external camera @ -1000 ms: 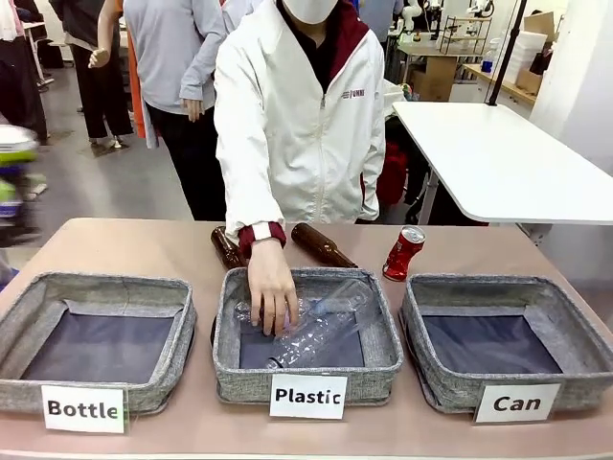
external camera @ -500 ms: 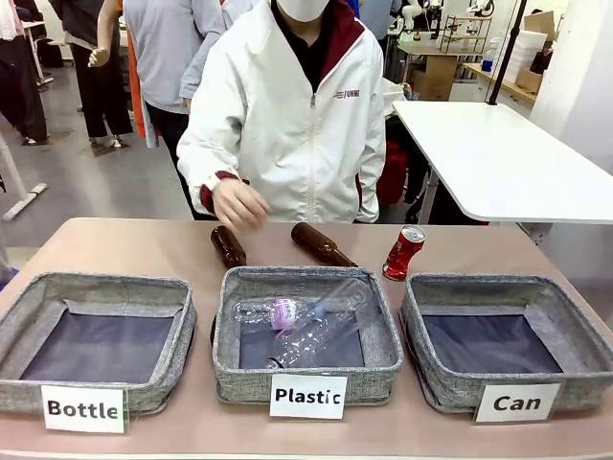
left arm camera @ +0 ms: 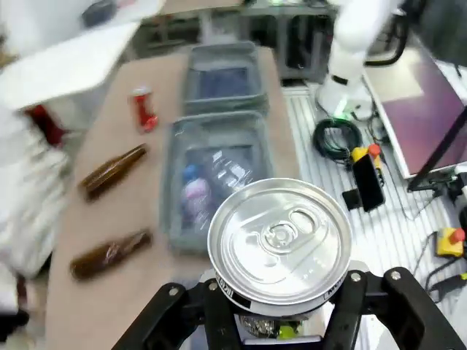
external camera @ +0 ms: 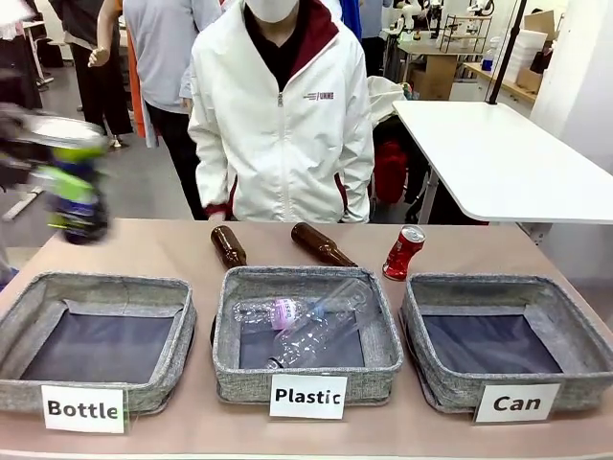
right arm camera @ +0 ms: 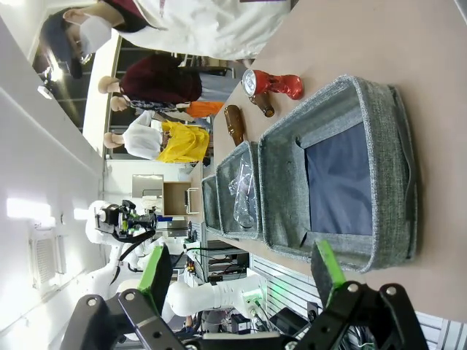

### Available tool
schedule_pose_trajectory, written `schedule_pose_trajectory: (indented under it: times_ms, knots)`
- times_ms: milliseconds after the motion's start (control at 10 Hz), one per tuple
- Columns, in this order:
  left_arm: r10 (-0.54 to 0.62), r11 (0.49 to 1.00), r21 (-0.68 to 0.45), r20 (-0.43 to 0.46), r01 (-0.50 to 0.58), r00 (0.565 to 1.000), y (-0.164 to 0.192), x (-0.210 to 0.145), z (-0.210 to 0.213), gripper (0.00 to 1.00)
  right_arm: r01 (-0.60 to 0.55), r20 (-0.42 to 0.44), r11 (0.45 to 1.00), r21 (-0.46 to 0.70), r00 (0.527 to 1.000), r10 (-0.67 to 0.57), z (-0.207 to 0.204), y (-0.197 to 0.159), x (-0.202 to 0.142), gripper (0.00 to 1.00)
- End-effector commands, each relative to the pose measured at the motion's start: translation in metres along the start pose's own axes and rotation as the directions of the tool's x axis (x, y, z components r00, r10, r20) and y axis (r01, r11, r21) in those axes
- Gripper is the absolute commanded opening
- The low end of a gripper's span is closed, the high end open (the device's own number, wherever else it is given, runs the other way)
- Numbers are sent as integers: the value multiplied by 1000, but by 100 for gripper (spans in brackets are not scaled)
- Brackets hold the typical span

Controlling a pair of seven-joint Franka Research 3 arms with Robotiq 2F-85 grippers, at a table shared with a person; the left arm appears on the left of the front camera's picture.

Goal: Sort the can waste into the basket.
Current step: Pick up the can waste from the table and place it in the right Fabric basket.

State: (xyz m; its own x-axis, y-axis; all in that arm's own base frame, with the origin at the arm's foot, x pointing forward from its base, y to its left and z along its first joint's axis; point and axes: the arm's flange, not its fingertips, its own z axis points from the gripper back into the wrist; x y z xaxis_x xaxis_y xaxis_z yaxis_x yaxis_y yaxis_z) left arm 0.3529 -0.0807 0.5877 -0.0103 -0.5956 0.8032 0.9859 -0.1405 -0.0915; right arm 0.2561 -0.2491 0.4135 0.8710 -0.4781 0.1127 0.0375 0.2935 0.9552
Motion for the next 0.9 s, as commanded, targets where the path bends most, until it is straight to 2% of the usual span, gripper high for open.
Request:
schedule_pose_trajectory:
  times_ms: [0, 100, 200, 300, 400, 500, 600, 700, 800]
  knots:
    - [-18, 997, -74, -76, 12, 997, 61, 72, -96, 45, -28, 14, 999, 26, 1000, 28, 1, 1, 3, 100]
    - [12, 997, -78, -66, -18, 998, 81, 108, -150, 45, -28, 14, 999, 26, 1000, 28, 1, 1, 3, 100]
    - [-16, 998, -69, -20, 15, 1000, 105, 145, -198, 45, 0, 0, 1000, 0, 1000, 0, 0, 0, 0, 100]
    - [-30, 999, -26, 10, 30, 1000, 121, 174, -240, 45, -8, 1, 999, -39, 1000, 8, 37, 3, -13, 100]
    - [-71, 997, 22, 18, 70, 997, 129, 195, -283, 45, -3, -37, 997, -75, 999, 0, 69, 1, -22, 100]
    - [-82, 996, 38, 8, 81, 997, 138, 210, -321, 45, 8, -49, 994, -108, 999, -14, 98, -4, -31, 100]
    - [-109, 994, 33, 10, 109, 994, 144, 220, -361, 45, 34, -6, 988, -149, 999, -36, 127, -11, -38, 100]
    - [-143, 988, 52, -17, 143, 990, 144, 224, -392, 45, 50, 24, 987, -153, 999, -47, 148, -17, -43, 100]
    - [-128, 992, -8, -13, 128, 992, 139, 226, -419, 45, 60, 52, 993, -102, 997, -55, 161, -23, -44, 100]
